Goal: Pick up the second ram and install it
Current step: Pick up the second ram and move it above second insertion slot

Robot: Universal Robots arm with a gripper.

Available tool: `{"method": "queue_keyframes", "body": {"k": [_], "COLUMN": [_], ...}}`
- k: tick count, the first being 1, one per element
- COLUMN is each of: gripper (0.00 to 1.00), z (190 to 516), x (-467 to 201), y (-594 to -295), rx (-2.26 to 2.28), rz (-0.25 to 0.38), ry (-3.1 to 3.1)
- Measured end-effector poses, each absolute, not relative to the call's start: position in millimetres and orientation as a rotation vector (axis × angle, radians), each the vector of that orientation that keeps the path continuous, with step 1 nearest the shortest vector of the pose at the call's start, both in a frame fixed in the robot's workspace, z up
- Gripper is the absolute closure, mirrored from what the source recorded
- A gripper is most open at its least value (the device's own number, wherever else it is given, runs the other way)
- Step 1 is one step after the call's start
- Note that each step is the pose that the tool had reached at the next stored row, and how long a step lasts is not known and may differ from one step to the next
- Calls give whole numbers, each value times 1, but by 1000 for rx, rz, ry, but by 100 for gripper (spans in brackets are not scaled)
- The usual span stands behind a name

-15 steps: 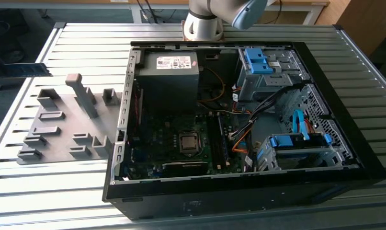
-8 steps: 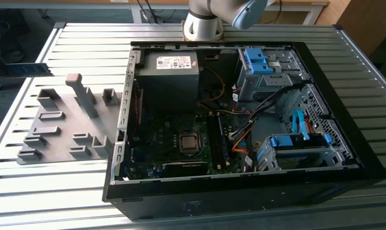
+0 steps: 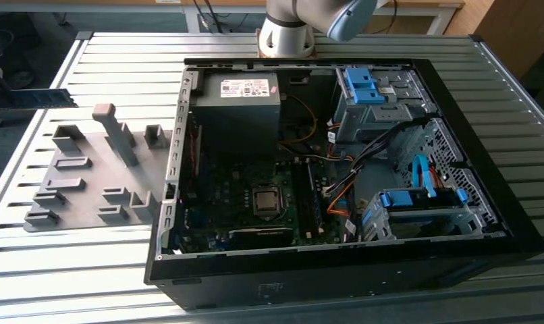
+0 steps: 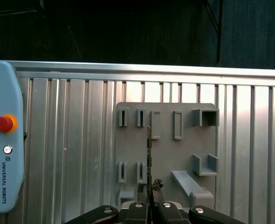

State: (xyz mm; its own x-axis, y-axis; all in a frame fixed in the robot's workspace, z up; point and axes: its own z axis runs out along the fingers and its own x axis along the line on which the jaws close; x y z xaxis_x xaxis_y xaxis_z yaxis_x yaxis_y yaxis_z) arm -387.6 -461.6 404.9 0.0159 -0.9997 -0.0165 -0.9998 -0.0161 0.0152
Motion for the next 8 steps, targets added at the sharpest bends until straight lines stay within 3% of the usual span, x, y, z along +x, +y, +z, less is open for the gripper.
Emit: {"method": "queue_keyframes", "body": {"k": [8], "gripper": [86], "z": [405], "x": [-386], "y": [-462], "rx": [-2238], "rz": [35], "ry": [2203]}}
